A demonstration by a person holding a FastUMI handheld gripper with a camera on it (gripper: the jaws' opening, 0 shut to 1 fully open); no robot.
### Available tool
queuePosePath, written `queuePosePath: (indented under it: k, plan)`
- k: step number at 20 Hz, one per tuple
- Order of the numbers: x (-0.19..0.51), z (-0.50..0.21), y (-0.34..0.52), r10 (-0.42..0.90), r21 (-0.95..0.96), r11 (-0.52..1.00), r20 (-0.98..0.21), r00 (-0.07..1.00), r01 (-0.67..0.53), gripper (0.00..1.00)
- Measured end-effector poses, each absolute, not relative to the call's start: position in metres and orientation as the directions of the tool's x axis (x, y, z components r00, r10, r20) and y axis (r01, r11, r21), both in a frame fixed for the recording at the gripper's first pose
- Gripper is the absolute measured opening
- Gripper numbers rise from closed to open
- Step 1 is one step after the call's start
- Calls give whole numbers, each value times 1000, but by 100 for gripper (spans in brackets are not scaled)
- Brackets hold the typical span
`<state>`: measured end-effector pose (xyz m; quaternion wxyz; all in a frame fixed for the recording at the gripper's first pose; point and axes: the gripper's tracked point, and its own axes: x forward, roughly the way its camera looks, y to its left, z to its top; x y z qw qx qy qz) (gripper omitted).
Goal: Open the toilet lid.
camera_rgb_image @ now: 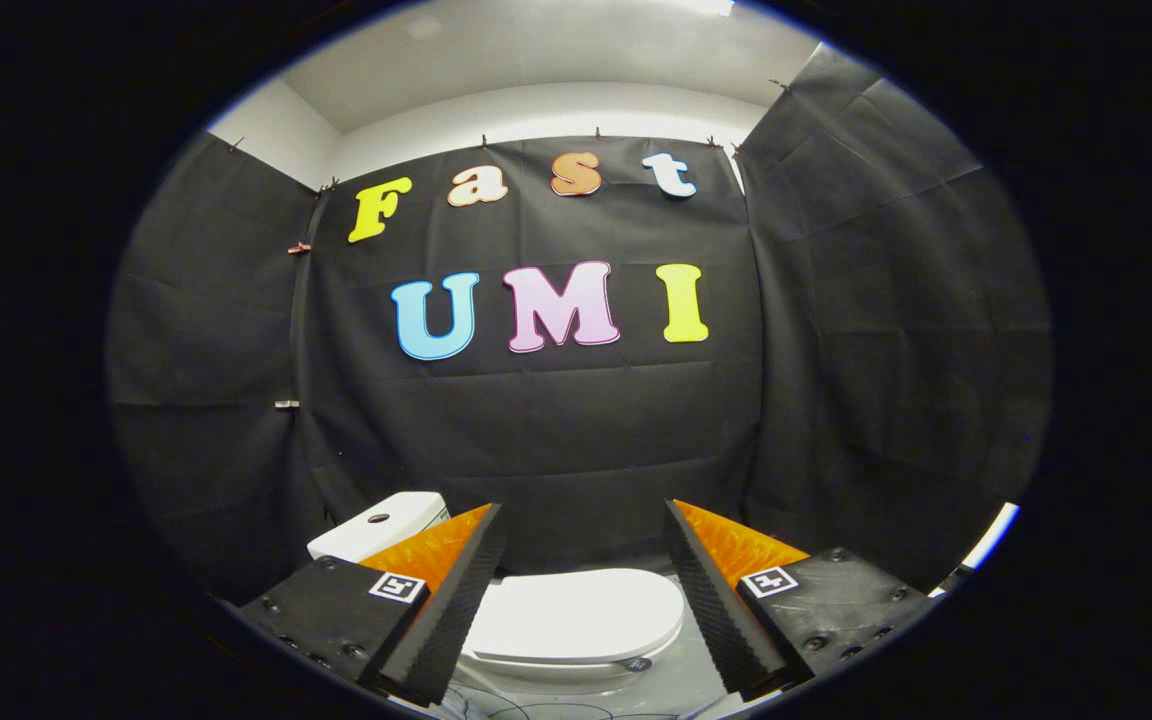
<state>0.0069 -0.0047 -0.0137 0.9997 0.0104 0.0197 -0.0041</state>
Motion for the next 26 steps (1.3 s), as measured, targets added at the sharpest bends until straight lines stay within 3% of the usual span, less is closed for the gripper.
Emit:
queuePosePath:
  k: [11, 26]
  plan:
    - [45, -98, -55, -44, 207, 975, -187, 981, 83, 99]
    - [94, -335, -129, 35, 505, 801, -576, 817, 322, 97]
